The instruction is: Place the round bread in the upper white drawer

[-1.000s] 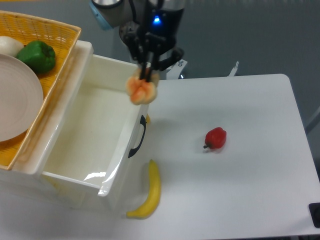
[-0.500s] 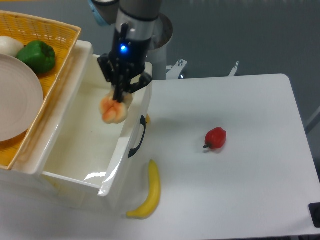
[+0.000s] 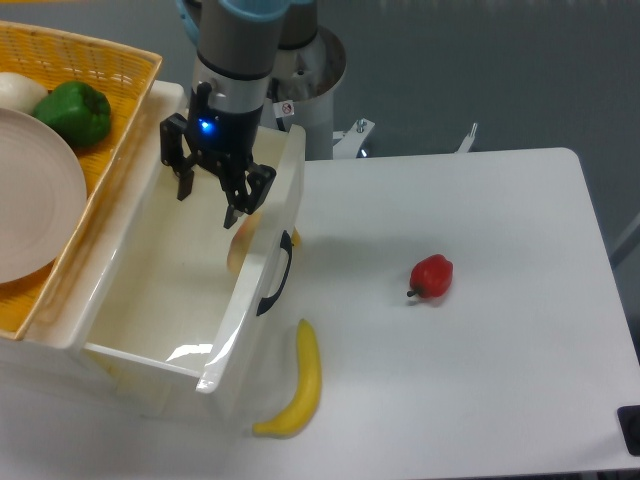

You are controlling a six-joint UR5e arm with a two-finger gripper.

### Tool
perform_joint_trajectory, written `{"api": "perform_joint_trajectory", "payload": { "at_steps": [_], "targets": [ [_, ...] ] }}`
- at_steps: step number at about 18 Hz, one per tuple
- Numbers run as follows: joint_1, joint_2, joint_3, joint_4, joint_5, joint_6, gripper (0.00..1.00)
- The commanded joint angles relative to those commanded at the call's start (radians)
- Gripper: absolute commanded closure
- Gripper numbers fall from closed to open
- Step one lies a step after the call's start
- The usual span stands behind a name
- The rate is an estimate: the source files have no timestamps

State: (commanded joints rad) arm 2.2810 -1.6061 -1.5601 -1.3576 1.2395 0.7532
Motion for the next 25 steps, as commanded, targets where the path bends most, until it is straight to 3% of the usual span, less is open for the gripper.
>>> {"api": "perform_joint_trajectory", "payload": {
  "at_steps": [4,8,15,18,22,25],
  "targets": [
    [0.009,0.0,0.006,0.008,0.032,0.0,0.0],
    [0.046,-0.029,0.011,0.032,0.267,0.014,0.0],
    [0.219,-0.067,0.055,0.032,0.267,0.133,0.0],
    [0.288,-0.106,0.061,0.031,0.273,0.179,0.0],
    [0.366,-0.162,0.064,0.032,0.288,0.342,0.0],
    [0.406,-0.265,0.087,0.058,0.313,0.464,0.0]
  ]
}}
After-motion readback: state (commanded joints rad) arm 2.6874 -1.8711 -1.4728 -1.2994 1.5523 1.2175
